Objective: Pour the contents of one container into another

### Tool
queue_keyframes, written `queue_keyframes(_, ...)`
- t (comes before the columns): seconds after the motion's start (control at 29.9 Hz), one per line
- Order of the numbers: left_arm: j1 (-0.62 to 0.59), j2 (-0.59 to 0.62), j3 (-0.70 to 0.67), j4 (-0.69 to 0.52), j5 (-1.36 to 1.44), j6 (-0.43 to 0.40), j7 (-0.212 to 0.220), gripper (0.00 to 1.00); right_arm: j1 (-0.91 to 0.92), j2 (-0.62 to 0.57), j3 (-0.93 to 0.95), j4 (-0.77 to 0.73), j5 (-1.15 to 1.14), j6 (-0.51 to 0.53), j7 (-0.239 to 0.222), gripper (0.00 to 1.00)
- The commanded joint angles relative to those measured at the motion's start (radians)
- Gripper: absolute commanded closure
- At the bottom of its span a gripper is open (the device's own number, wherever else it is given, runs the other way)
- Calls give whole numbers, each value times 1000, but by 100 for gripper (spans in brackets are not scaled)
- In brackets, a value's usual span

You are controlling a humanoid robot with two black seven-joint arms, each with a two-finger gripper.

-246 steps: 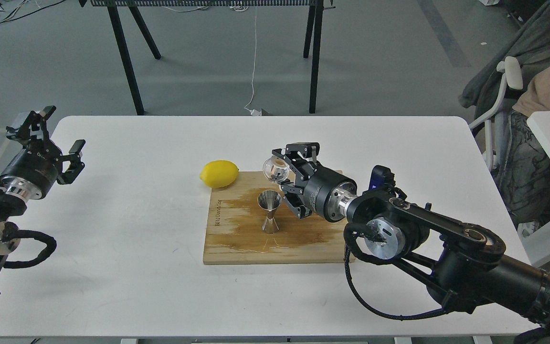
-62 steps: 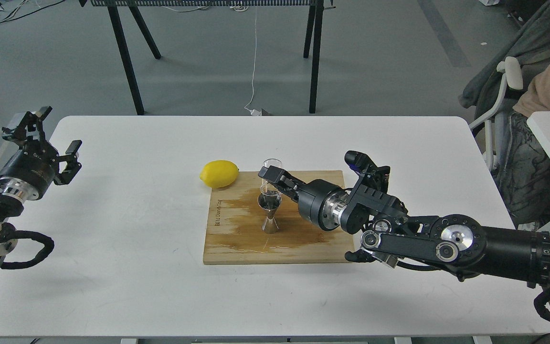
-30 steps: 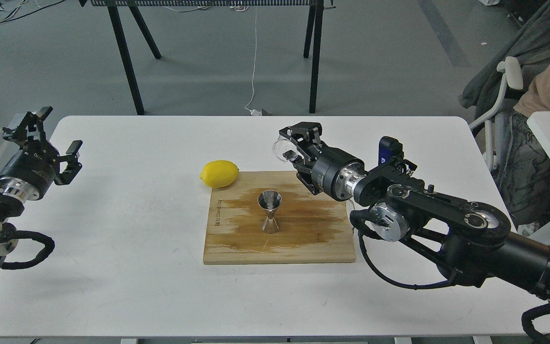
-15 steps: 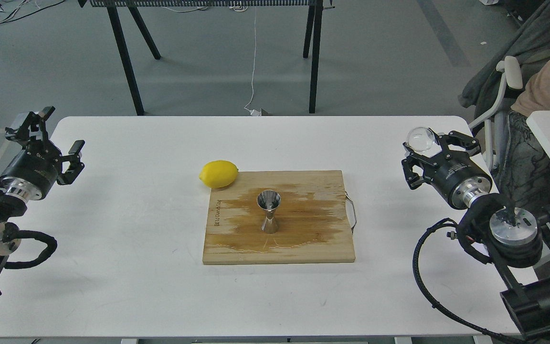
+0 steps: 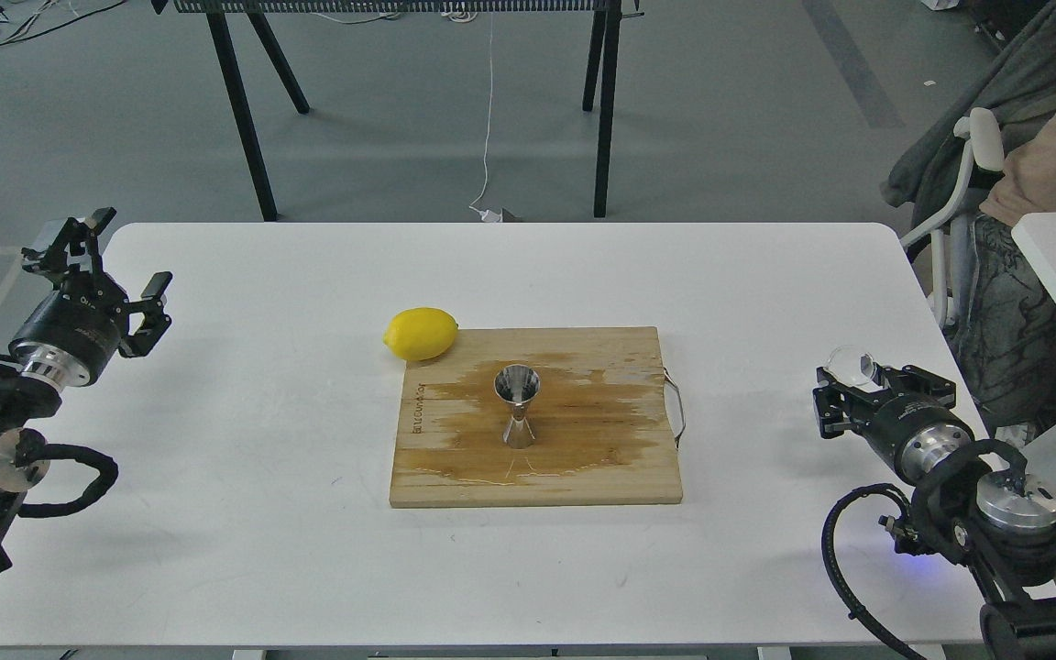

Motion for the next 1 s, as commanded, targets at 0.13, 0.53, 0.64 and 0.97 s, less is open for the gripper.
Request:
queue_keyframes(0.13, 0, -5, 3, 10, 0, 0, 0, 1, -1, 12, -5, -25, -1, -1, -3, 53)
queue_keyframes(0.53, -1, -4, 5, 10, 0, 0, 0, 1, 2, 26, -26, -57, -1, 0, -6, 51)
queue_keyframes(0.64, 0, -4, 5, 12, 0, 0, 0, 1, 3, 28, -38, -57, -1, 2, -6, 50)
queue_keyframes(0.97, -1, -1, 3, 12, 1, 0, 0, 1, 3, 29, -48, -57, -1, 2, -6, 48)
